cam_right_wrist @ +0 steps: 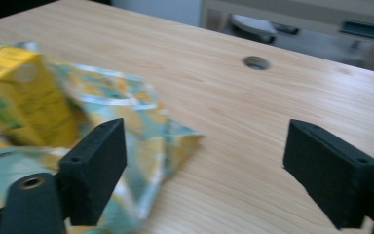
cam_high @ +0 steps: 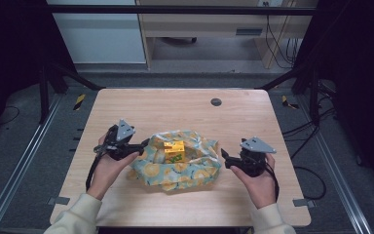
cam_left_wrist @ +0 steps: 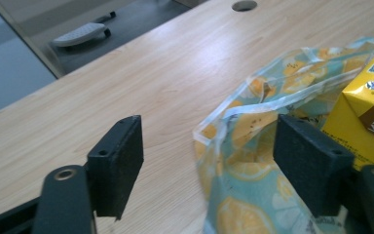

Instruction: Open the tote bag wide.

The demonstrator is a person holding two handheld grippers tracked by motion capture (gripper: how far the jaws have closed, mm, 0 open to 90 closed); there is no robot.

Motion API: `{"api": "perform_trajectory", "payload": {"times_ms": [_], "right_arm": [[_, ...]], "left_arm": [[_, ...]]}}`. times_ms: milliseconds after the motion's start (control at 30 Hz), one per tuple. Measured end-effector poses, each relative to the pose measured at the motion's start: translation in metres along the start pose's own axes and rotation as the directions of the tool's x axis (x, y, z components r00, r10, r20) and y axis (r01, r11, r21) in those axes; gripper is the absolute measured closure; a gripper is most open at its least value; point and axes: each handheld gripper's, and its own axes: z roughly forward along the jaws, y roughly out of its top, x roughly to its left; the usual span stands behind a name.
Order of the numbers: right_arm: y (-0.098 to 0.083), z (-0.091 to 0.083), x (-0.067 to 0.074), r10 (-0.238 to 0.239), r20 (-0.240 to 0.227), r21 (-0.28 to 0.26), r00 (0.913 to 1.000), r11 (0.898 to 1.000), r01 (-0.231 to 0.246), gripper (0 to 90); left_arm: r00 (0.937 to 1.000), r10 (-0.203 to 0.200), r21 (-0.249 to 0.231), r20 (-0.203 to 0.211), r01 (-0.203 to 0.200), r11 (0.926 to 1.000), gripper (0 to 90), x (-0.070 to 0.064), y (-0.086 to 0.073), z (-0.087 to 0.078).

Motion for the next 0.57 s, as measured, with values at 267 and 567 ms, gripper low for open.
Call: {"api": "perform_trajectory", "payload": {"times_ms": [267, 567], "right_arm": [[-0.024, 0.003, -0.038, 0.069, 0.096, 0.120, 0.9929, 0.989, -0.080, 6.4], [-0.051, 0.016, -0.060, 0.151, 0.135, 0.245, 0.9792, 0.953, -0.181, 9.0]], "left_arm": [[0.9955, -0.084, 0.070, -0.043, 0.087, 0.9937, 15.4, 0.028, -0.043, -0.029], [0.9953, -0.094, 0.207, -0.023, 0.097, 0.9735, 6.2, 0.039, -0.099, -0.024]]}}
